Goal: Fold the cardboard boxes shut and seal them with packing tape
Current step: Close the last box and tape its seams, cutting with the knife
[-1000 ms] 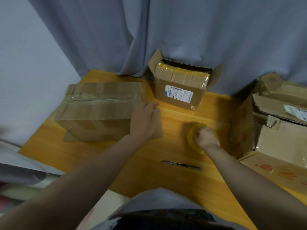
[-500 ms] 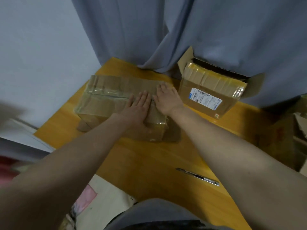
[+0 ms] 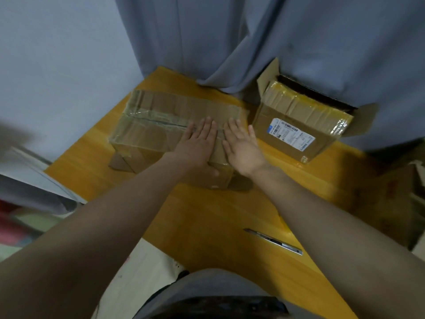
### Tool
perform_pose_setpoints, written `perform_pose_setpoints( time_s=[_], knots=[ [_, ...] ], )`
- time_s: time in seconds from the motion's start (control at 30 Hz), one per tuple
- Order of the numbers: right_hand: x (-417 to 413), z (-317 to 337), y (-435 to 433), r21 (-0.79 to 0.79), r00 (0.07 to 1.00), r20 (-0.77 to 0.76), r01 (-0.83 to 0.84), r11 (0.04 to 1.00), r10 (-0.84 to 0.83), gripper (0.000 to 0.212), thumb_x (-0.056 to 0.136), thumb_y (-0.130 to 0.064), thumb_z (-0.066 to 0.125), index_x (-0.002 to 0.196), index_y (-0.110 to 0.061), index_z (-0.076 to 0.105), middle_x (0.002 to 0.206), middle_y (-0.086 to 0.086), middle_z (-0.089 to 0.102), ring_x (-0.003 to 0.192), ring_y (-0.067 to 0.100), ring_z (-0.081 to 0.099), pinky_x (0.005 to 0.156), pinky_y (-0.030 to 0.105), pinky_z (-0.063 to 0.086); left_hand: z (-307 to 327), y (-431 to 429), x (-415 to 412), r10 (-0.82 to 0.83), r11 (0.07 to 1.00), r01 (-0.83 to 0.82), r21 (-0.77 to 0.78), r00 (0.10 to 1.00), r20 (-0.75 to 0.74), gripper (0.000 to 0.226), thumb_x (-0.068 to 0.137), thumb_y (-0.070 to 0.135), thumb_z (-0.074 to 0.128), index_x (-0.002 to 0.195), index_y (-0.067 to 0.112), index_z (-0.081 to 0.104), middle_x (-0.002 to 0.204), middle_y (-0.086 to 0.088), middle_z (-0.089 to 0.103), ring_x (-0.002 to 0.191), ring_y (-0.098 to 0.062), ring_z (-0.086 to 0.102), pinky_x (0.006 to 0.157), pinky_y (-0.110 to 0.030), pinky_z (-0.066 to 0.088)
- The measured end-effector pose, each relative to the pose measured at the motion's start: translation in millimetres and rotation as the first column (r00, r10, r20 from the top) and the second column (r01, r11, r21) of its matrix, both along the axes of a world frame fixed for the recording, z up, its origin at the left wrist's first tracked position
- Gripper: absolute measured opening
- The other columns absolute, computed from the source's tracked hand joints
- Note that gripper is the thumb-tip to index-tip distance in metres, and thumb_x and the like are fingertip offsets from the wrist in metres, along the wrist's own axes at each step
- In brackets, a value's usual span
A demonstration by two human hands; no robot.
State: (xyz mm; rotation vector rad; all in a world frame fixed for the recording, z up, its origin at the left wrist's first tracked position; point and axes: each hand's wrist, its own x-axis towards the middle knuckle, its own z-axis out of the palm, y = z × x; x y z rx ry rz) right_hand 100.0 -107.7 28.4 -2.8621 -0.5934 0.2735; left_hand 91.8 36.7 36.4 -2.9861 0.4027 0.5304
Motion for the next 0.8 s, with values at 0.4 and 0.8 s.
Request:
perform_pose_setpoints(
  time_s=[0.4,0.8],
  knots=[
    [-39,27,-14,0.36,0.997,0.061,0.016,0.933,-0.04,0.032,0.1,-0.032,0.042,0.103,-0.016,0.069,0.101,0.005,0.069,0.105,0.023,0.055,0.103,0.033,0.027,4,17,-23,-0.104,0.995,0.104,0.005,0.994,-0.015,0.127,0.074,0.056,0.069,0.146,0.007,-0.023,0.155,-0.01,-0.026,0.144,-0.023,-0.021,0.113,-0.044,-0.015],
    [70,34,-16,0.33,0.883,-0.411,0.375,0.867,-0.226,0.041,0.089,-0.022,0.065,0.127,-0.009,0.056,0.132,0.007,0.055,0.123,0.02,0.049,0.1,0.025,0.035,0,16,-21,-0.108,0.993,0.108,0.045,0.994,-0.001,0.127,0.074,0.056,0.069,0.146,0.007,-0.023,0.155,-0.011,-0.026,0.144,-0.024,-0.021,0.114,-0.044,-0.015]
  ],
)
